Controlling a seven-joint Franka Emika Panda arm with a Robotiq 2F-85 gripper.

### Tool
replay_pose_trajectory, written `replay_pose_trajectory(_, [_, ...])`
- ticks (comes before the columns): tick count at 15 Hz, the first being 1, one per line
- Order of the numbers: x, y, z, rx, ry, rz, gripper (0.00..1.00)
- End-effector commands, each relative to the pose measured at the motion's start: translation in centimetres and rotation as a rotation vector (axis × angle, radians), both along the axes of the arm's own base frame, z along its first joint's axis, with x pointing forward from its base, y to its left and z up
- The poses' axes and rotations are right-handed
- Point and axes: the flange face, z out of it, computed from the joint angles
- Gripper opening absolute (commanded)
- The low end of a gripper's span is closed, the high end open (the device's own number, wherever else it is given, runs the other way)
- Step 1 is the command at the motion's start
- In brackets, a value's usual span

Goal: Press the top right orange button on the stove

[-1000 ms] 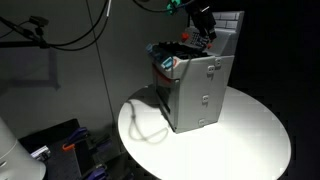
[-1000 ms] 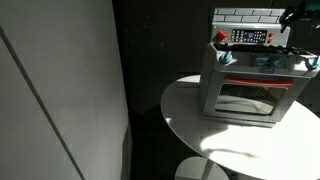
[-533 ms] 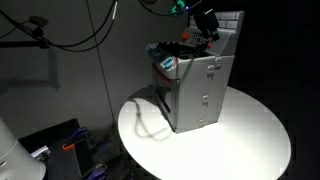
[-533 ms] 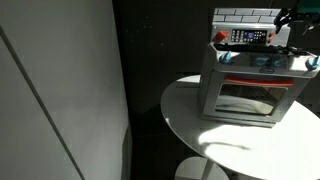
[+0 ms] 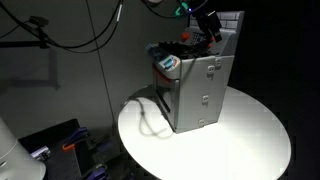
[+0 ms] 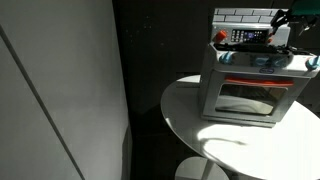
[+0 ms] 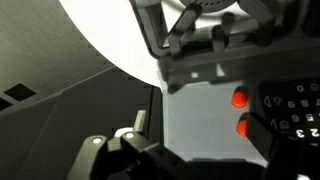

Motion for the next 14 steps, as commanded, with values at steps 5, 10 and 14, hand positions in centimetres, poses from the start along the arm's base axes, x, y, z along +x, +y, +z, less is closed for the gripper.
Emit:
replay_pose_trajectory(5, [1.3, -0.2, -0.1, 0.000, -0.002, -0.023, 1.00])
replay_pose_trajectory(10, [2.0, -0.9, -0.5, -0.015, -0.008, -0.027, 1.00])
replay_pose_trajectory(14, [1.4, -0.7, -0.1, -0.011, 0.007, -0.024, 1.00])
